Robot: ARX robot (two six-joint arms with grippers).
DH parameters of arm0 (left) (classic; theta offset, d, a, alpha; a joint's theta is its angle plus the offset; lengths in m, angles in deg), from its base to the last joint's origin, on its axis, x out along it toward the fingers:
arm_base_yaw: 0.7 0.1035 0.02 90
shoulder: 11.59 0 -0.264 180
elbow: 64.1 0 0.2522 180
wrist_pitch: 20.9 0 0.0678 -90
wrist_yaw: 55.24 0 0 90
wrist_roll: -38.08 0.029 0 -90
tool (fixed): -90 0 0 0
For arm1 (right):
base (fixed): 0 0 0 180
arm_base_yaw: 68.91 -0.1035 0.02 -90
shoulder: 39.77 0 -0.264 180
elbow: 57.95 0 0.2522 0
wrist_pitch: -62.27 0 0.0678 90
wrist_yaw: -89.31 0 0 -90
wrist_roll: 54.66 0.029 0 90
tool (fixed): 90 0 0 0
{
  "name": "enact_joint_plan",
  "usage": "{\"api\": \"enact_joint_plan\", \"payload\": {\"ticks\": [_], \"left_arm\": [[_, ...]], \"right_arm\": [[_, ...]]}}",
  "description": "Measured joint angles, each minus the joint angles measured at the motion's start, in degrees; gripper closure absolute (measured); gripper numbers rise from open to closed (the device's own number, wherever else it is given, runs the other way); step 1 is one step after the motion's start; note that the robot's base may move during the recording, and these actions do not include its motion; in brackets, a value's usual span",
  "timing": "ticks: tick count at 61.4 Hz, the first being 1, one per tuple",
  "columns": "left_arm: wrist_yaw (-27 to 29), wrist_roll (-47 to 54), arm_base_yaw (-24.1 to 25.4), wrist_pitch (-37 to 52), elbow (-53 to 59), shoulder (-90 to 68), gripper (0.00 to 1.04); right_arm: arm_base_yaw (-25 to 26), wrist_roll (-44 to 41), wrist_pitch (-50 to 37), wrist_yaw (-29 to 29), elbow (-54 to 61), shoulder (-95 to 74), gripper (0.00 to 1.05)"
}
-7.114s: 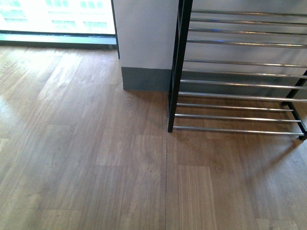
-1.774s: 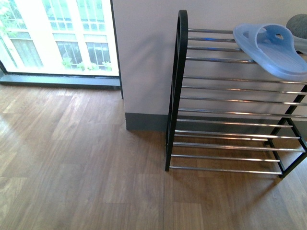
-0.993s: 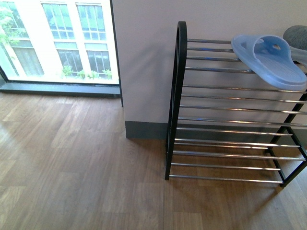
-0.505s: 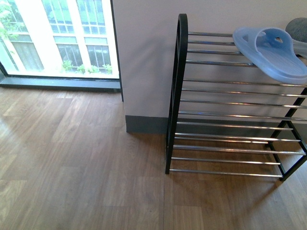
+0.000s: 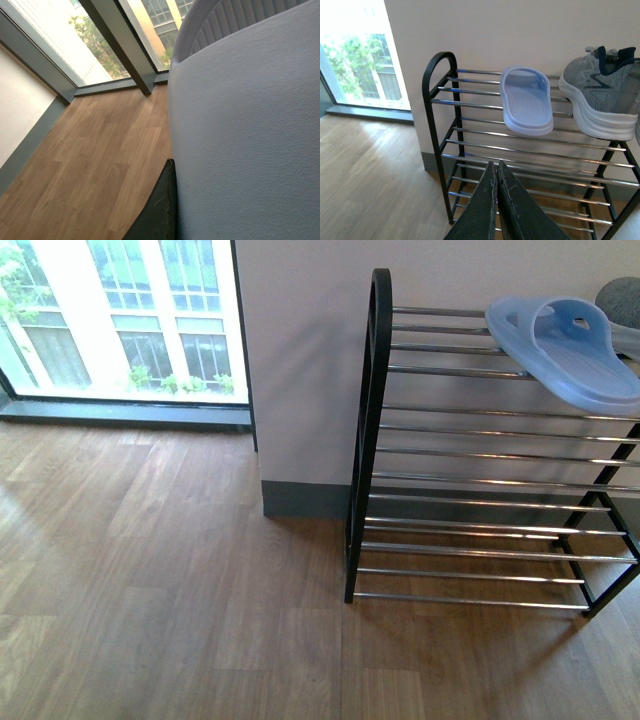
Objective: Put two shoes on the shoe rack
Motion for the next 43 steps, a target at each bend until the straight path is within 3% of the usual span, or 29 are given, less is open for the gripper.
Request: {"api": "enact_joint_plan", "payload": {"ticks": [5, 10, 43], "left_arm": [[0.0, 0.0, 0.0, 0.0, 0.0, 0.0, 1.03], [0.0, 0.0, 0.0, 0.0, 0.0, 0.0, 1.03], [0.0, 0.0, 0.0, 0.0, 0.0, 0.0, 1.03]], "right_arm": [[-3.6, 0.0, 3.5, -4.9, 0.0, 3.9, 1.03], [-5.7, 0.0, 6.3, -5.2, 0.0, 7.2, 1.03], [-6.0, 0.0, 22.9, -5.7, 0.1, 24.5, 1.03]]}}
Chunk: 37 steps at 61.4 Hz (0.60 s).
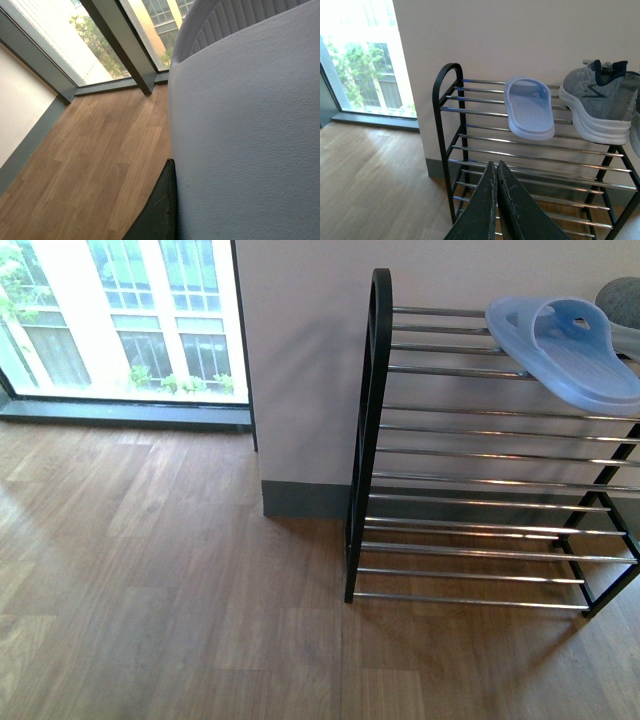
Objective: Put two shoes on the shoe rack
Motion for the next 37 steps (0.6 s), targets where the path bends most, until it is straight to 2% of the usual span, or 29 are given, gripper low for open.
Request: {"api": "enact_joint_plan", "payload": {"ticks": [27, 31, 37], "left_arm": [[0.0, 0.0, 0.0, 0.0, 0.0, 0.0, 1.03], [0.0, 0.0, 0.0, 0.0, 0.0, 0.0, 1.03], [0.0, 0.0, 0.0, 0.0, 0.0, 0.0, 1.03]], "right_arm": [[0.0, 0.0, 6.9, 0.0, 0.0, 6.8, 1.03], [0.0, 0.0, 15.4, -0.3, 0.0, 13.5, 1.03], [-0.1, 0.0, 16.7, -0.2, 0.0, 16.3, 1.03]]}}
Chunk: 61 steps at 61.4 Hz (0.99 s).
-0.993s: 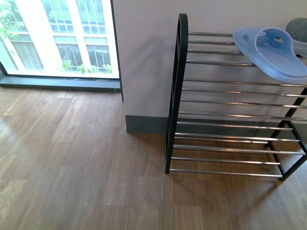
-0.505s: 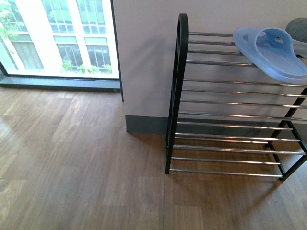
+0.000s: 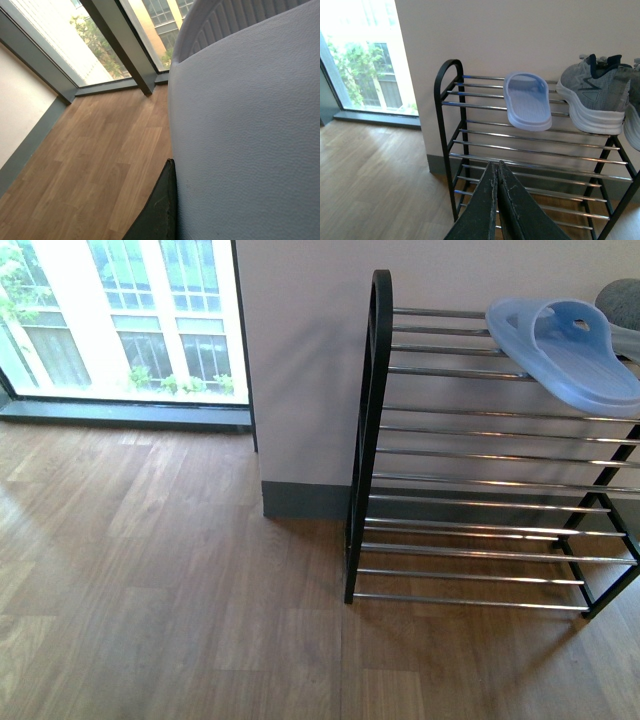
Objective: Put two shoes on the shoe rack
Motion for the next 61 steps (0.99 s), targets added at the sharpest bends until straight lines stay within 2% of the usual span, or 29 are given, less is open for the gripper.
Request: {"api": "enact_joint_plan", "payload": {"ticks": [10, 44, 61], "left_arm": [[0.0, 0.0, 0.0, 0.0, 0.0, 0.0, 1.03], [0.2, 0.0, 0.0, 0.0, 0.0, 0.0, 1.03], [0.0, 0.0, 0.0, 0.0, 0.0, 0.1, 1.03]], "right_arm": [[0.0, 0.0, 0.0, 0.0, 0.0, 0.2, 1.02], [0.0, 0.0, 0.1, 0.2, 0.0, 0.2, 0.09], [0.0, 0.0, 0.1, 0.1, 0.0, 0.2, 0.09]]}}
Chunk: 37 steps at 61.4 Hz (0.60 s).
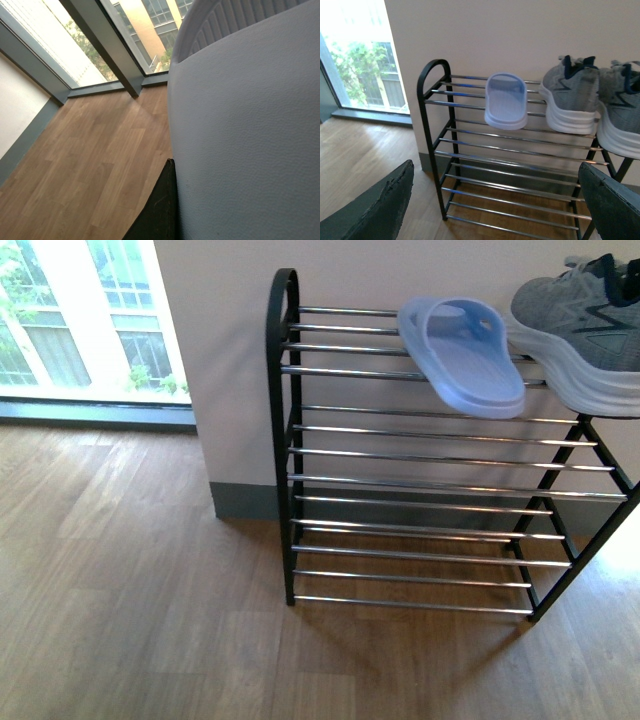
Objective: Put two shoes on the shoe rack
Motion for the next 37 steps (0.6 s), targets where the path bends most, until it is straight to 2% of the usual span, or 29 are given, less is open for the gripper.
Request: {"api": "enact_joint_plan", "payload": {"ticks": [37], "left_arm": [[0.0, 0.0, 0.0, 0.0, 0.0, 0.0, 1.03]], "right_arm": [[0.0, 0.0, 0.1, -0.2, 0.0, 0.0, 0.09]]}}
